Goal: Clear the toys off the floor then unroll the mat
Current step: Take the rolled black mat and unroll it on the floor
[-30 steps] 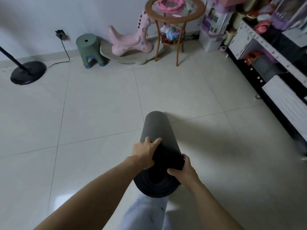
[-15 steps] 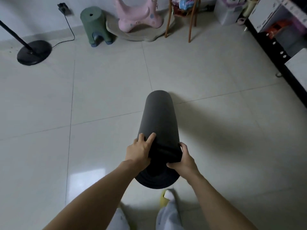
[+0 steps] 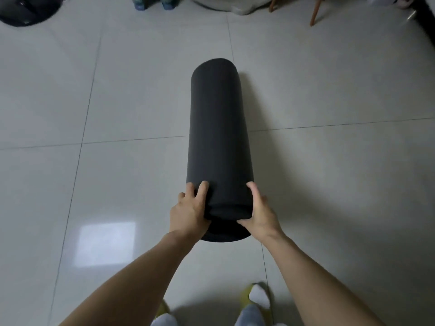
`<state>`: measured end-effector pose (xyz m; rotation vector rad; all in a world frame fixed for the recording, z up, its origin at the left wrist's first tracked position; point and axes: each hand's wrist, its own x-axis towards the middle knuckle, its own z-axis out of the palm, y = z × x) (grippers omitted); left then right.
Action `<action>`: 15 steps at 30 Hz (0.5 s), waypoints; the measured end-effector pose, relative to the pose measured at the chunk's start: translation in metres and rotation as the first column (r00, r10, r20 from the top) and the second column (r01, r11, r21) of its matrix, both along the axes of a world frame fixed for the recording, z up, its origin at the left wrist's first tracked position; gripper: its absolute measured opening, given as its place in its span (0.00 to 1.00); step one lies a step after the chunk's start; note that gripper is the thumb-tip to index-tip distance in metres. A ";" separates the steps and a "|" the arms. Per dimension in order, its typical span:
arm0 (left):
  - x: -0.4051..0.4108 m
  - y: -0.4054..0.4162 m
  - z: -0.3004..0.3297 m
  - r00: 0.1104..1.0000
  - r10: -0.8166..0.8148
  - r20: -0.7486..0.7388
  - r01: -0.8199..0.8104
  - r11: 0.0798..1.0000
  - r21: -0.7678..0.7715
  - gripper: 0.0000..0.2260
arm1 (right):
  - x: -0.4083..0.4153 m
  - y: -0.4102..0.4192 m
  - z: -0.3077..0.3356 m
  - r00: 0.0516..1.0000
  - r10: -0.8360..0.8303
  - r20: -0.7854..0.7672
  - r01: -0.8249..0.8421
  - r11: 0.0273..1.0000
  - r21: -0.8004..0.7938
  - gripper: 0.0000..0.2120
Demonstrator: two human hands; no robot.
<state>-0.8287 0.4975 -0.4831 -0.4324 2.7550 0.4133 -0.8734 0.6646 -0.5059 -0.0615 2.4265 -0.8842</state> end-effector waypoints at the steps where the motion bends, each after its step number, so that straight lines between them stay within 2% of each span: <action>1: -0.001 -0.003 -0.021 1.000 0.021 -0.008 -0.021 1.000 0.015 0.26 | -0.003 -0.004 -0.020 1.000 0.014 -0.017 -0.014 1.000 0.005 0.42; 6: -0.004 -0.013 -0.133 0.994 0.068 -0.091 -0.063 0.997 0.052 0.25 | -0.014 -0.017 -0.128 0.990 0.080 -0.112 -0.076 0.996 0.037 0.42; 8: -0.009 -0.016 -0.160 0.992 0.067 -0.109 -0.061 0.996 0.063 0.25 | -0.021 -0.018 -0.155 0.986 0.104 -0.131 -0.097 0.994 0.059 0.43; 12: -0.011 -0.024 -0.229 0.985 0.035 -0.171 -0.032 0.999 0.017 0.26 | -0.025 -0.026 -0.220 0.973 0.155 -0.172 -0.142 0.986 0.084 0.44; 15: -0.012 -0.028 -0.255 0.978 0.012 -0.208 -0.020 0.999 -0.034 0.27 | -0.029 -0.030 -0.244 0.954 0.193 -0.229 -0.175 0.980 0.097 0.44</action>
